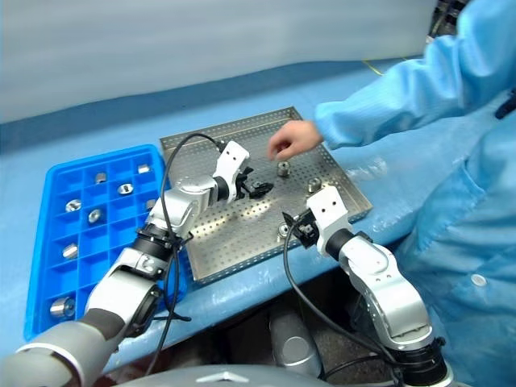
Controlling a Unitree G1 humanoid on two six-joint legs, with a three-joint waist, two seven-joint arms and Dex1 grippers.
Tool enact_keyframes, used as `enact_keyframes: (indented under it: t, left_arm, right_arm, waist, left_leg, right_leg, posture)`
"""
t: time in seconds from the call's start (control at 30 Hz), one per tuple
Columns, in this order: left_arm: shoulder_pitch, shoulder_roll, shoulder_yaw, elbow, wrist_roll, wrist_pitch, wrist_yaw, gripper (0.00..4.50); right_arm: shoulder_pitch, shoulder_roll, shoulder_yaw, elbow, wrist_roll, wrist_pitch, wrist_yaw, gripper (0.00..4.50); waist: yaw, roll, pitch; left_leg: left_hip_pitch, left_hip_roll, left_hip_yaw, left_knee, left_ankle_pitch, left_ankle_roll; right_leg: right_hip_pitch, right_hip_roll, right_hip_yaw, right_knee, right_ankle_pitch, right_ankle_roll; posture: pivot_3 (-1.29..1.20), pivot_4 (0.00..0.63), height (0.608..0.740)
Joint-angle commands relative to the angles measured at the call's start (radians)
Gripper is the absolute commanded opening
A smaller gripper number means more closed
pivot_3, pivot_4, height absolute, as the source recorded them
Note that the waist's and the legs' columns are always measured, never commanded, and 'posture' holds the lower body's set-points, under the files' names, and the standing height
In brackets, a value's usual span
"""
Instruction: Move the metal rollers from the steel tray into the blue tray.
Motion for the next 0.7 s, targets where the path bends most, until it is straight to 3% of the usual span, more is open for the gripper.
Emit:
enact_keyframes:
  t: [0.03, 0.27, 0.7]
  left_arm:
    - [-0.021, -0.01, 0.014, 0.014, 0.021, -0.033, 0.008, 4.29]
    - [-0.004, 0.001, 0.012, -0.002, 0.058, -0.036, 0.018, 4.29]
    - [0.044, 0.02, 0.041, -0.078, 0.048, -0.002, -0.003, 4.29]
  right_arm:
    - [0.005, 0.011, -0.007, -0.035, -0.01, -0.01, -0.014, 3.41]
    - [-0.005, 0.023, -0.009, -0.018, -0.023, -0.012, -0.016, 3.41]
    - [-0.031, 0.042, 0.004, 0.022, -0.035, -0.023, -0.006, 3.41]
  waist:
    - [-0.023, 0.0, 0.0]
    - [-0.066, 0.0, 0.0]
    - [-0.061, 0.0, 0.0]
  left_leg:
    - [0.0, 0.001, 0.0, 0.0, 0.0, 0.0]
    - [0.001, 0.002, 0.0, 0.0, 0.0, 0.0]
    - [0.001, 0.002, 0.001, -0.001, 0.0, 0.0]
  right_leg:
    - [0.0, 0.0, 0.0, 0.0, 0.0, 0.0]
    - [0.0, 0.0, 0.002, 0.0, 0.001, 0.002]
    - [0.0, 0.0, 0.003, 0.0, 0.001, 0.003]
  posture:
    - [-0.49, 0.15, 0.74]
    - [-0.47, 0.15, 0.74]
    - [-0.44, 0.15, 0.74]
